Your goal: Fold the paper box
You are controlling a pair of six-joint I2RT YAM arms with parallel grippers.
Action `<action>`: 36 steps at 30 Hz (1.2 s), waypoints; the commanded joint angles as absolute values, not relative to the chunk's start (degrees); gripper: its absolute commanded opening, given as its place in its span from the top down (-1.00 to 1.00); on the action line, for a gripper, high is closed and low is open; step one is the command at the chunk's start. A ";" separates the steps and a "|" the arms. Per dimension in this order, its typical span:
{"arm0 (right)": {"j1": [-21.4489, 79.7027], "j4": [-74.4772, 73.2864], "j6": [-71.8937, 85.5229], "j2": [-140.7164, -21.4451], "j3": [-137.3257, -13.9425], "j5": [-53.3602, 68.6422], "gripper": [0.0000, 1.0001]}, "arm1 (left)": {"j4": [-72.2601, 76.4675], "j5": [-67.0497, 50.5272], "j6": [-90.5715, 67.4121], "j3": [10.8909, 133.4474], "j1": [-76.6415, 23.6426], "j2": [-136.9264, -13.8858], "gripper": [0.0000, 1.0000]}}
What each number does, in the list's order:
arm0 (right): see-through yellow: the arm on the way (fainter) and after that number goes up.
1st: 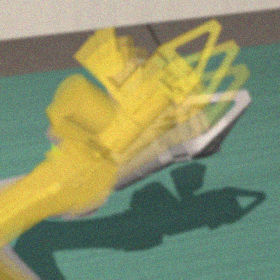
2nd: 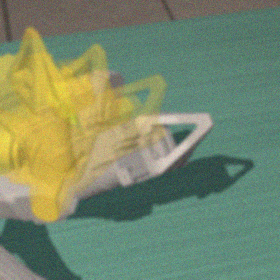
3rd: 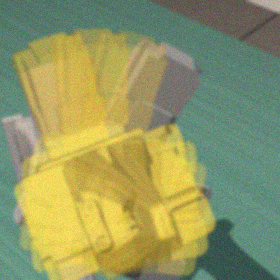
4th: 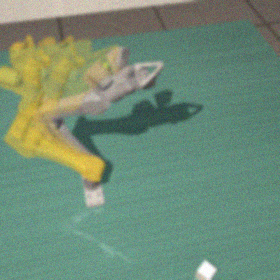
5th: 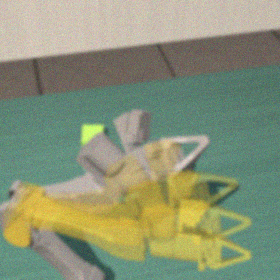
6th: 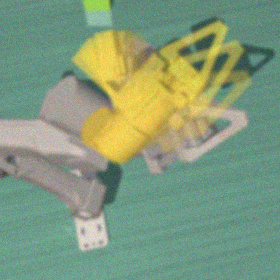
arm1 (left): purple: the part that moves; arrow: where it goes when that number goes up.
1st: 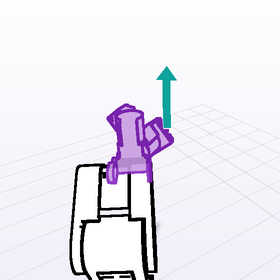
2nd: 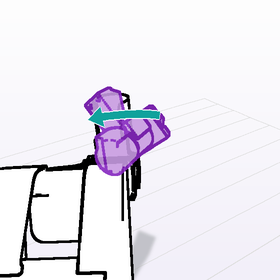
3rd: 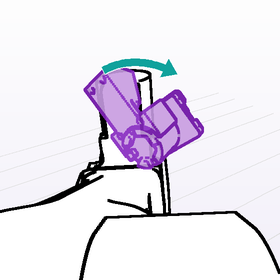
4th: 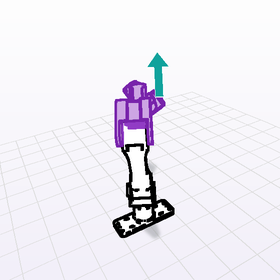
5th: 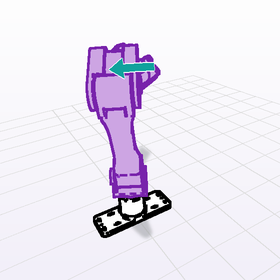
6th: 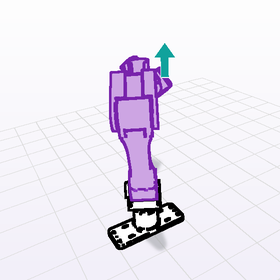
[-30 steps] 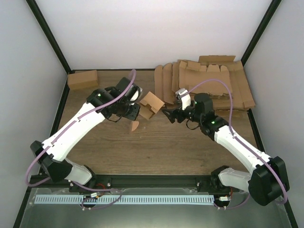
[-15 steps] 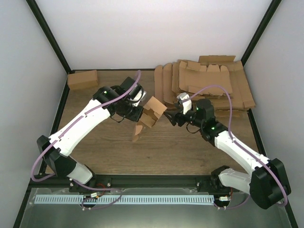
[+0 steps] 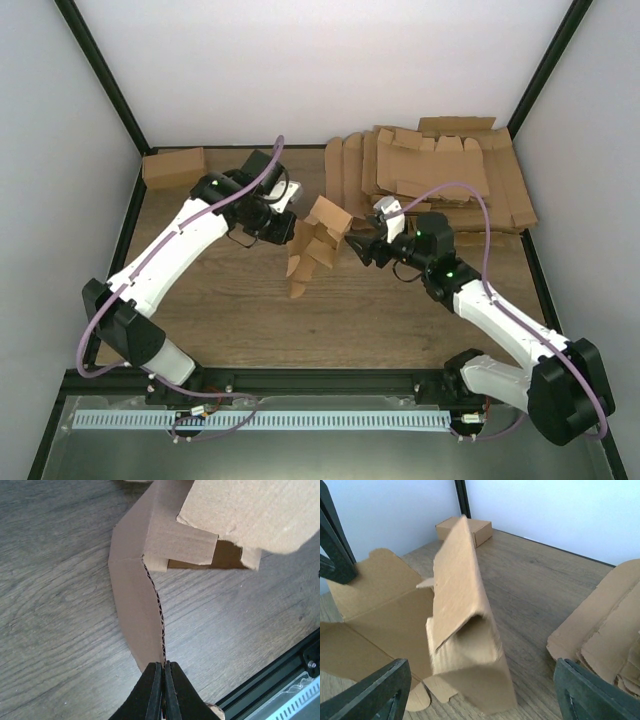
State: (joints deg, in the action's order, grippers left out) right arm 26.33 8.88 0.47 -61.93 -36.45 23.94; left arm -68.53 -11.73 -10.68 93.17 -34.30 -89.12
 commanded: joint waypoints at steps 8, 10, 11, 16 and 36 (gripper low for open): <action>26.03 15.43 3.90 -63.13 -34.17 16.72 -0.40 | -66.29 -12.47 -8.84 91.68 -34.28 -91.60 0.92; 26.02 16.49 3.87 -63.51 -33.95 16.37 -0.40 | -65.98 -12.72 -8.90 91.46 -34.28 -91.90 0.92; 26.02 16.89 4.07 -63.91 -33.93 16.06 -0.40 | -65.82 -12.93 -8.80 91.29 -34.28 -91.97 0.92; 26.02 19.83 4.64 -66.44 -34.24 15.87 -0.38 | -65.54 -13.27 -8.68 91.03 -34.28 -92.14 0.92; 26.02 24.84 2.07 -70.53 -36.06 30.14 -0.37 | -64.78 -12.83 -8.68 89.91 -34.28 -91.63 0.92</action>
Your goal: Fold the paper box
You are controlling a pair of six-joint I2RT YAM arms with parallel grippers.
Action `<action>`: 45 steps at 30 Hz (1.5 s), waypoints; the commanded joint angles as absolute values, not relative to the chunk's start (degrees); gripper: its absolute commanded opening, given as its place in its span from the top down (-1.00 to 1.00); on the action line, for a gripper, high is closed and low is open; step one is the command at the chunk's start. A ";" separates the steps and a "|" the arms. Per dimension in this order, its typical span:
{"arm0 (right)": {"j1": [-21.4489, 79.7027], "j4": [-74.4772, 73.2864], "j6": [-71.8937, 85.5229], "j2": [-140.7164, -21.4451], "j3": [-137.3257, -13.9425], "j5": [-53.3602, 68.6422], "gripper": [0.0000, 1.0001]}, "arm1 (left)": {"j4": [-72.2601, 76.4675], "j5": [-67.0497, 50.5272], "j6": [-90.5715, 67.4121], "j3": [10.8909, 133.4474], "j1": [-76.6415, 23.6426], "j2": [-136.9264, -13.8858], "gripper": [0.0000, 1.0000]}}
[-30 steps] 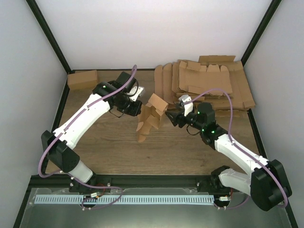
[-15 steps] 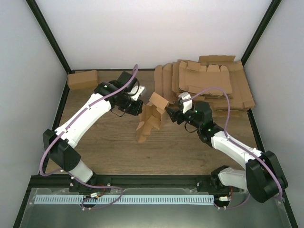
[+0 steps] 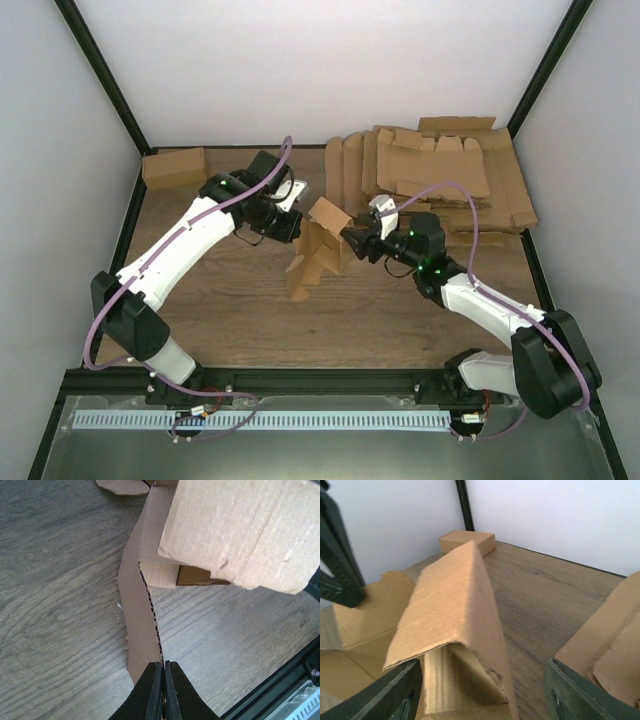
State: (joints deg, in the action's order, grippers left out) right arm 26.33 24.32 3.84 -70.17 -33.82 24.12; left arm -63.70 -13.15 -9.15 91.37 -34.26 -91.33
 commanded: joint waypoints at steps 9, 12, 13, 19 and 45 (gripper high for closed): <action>26.10 15.43 -0.26 -65.59 -33.67 29.11 -0.50 | -64.82 -12.01 -8.53 89.75 -34.28 -91.58 0.92; 26.10 14.43 -0.33 -62.54 -32.86 28.96 -0.59 | -64.77 -11.95 -8.37 89.65 -34.28 -91.61 0.92; 26.10 13.19 -0.43 -61.98 -33.48 28.54 -0.62 | -64.78 -11.95 -8.35 89.69 -34.28 -91.67 0.92; 26.02 5.25 -1.77 -63.66 -42.87 23.15 -0.64 | -64.78 -11.95 -8.26 89.96 -34.28 -91.91 0.92; 26.02 22.18 -1.54 -63.21 -30.97 14.60 -0.32 | -65.51 -11.93 -7.29 90.09 -34.36 -91.85 0.92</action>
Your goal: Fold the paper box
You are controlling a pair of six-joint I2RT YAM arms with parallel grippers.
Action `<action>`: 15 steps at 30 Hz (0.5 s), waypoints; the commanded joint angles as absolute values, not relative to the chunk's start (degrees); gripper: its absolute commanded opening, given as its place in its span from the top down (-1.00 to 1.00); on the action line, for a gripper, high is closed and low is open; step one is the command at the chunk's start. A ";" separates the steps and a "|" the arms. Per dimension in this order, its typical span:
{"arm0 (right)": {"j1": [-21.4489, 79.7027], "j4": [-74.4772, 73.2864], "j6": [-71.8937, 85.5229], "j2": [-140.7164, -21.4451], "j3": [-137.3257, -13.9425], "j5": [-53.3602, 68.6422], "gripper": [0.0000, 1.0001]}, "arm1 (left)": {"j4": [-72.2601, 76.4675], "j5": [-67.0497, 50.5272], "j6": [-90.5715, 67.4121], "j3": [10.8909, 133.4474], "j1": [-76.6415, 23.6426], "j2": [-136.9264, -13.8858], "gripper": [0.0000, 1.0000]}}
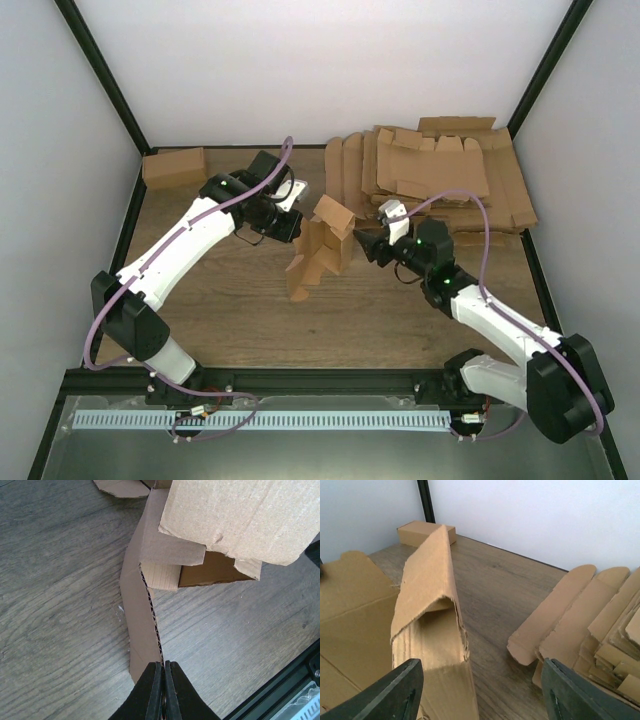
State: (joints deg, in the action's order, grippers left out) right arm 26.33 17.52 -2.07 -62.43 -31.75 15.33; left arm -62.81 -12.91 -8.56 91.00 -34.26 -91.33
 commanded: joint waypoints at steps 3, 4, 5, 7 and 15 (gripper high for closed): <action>26.02 22.44 -1.88 -64.82 -31.53 14.55 -0.21 | -65.78 -11.49 -7.29 90.13 -34.37 -91.80 0.92; 26.02 22.93 -1.97 -65.32 -31.68 14.62 -0.20 | -65.78 -11.50 -7.34 90.01 -34.37 -91.77 0.92; 26.02 23.29 -2.08 -65.89 -31.77 14.79 -0.20 | -65.83 -11.54 -7.30 89.96 -34.37 -91.69 0.92; 26.02 23.71 -2.27 -66.93 -32.46 15.06 -0.18 | -65.75 -11.45 -7.27 89.72 -34.37 -91.55 0.92; 26.02 26.58 -1.78 -70.01 -34.51 18.50 -0.09 | -65.65 -11.95 -7.12 89.56 -34.37 -91.60 0.92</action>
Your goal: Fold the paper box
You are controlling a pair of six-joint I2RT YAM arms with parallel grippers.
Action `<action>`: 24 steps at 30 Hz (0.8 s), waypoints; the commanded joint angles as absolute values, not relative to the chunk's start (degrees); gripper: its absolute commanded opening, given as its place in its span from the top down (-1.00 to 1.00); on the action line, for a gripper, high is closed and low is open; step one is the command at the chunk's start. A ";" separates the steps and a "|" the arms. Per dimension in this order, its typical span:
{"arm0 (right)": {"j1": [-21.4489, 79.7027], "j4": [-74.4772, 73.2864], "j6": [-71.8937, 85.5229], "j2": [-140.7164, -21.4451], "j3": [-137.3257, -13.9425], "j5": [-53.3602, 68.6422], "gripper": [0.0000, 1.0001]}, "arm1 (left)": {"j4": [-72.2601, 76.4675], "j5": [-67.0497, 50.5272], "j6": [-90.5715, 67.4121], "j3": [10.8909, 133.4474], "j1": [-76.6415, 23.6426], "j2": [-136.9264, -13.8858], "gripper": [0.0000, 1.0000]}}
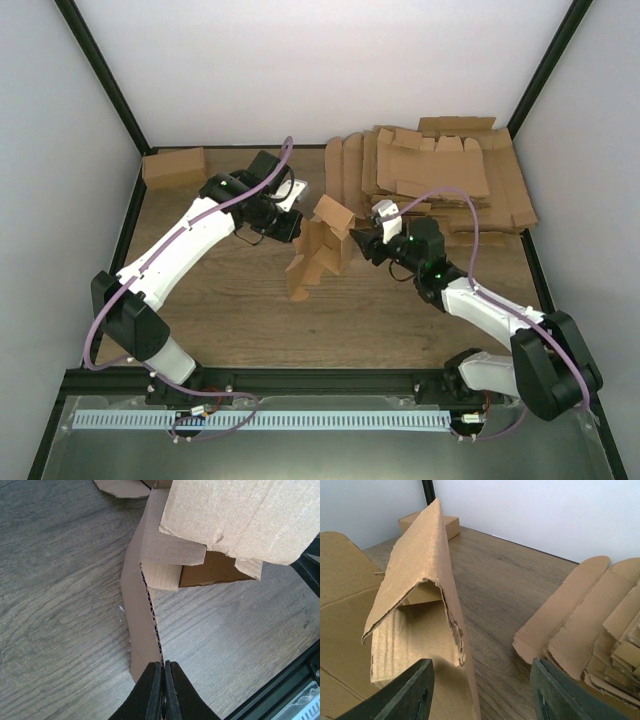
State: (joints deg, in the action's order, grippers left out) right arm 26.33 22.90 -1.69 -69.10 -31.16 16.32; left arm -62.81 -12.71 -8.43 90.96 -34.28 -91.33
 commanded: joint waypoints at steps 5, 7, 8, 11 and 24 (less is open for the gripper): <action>26.06 28.45 -3.66 -70.93 -35.40 21.90 -0.01 | -65.54 -12.04 -7.12 89.32 -34.37 -91.51 0.92; 26.10 27.79 -5.03 -71.52 -36.18 22.63 0.04 | -65.57 -12.10 -7.12 89.30 -34.37 -91.44 0.92; 26.15 27.31 -5.79 -71.83 -36.61 23.38 0.06 | -65.64 -12.05 -7.12 89.34 -34.34 -91.41 0.92; 26.80 26.49 -8.05 -72.32 -37.17 24.88 0.12 | -65.63 -12.04 -7.18 89.32 -34.39 -91.45 0.92; 33.29 22.43 -16.51 -72.66 -35.93 20.92 0.11 | -65.42 -11.36 -7.20 89.34 -34.37 -91.43 0.92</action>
